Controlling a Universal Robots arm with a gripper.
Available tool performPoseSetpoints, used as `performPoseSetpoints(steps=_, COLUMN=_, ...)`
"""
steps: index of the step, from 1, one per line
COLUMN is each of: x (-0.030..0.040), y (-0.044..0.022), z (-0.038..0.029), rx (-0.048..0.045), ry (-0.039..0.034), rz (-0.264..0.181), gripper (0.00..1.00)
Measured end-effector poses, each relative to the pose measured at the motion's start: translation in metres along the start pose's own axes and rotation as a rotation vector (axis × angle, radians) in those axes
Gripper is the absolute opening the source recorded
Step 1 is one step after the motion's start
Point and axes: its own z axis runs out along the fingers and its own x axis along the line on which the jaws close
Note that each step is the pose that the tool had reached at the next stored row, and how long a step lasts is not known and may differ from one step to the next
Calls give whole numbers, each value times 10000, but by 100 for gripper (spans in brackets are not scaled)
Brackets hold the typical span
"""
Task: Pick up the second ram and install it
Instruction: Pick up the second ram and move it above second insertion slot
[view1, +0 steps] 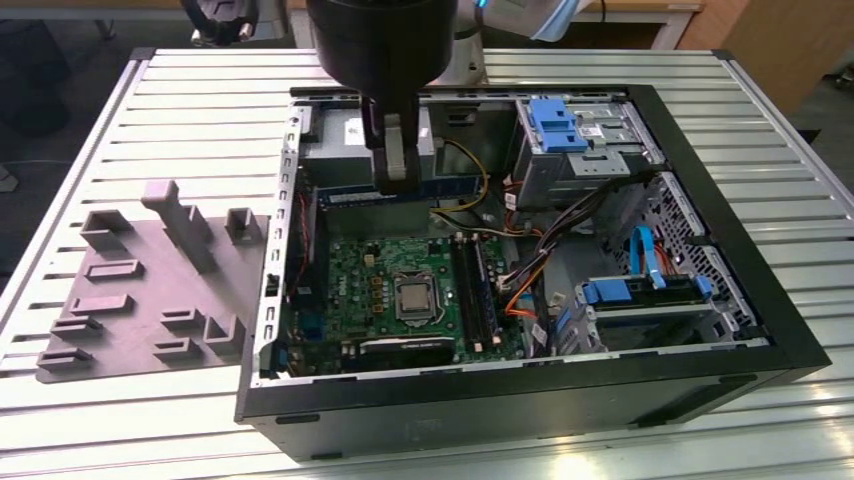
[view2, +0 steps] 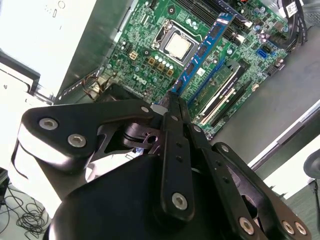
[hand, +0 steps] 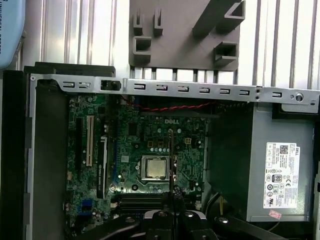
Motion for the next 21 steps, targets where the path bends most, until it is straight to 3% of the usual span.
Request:
performPoseSetpoints(steps=6, x=3, y=-29, z=28, rx=-17, ry=1, rz=2, gripper=12)
performPoseSetpoints(steps=21, x=10, y=-32, z=96, rx=-40, ry=2, rz=4, gripper=12)
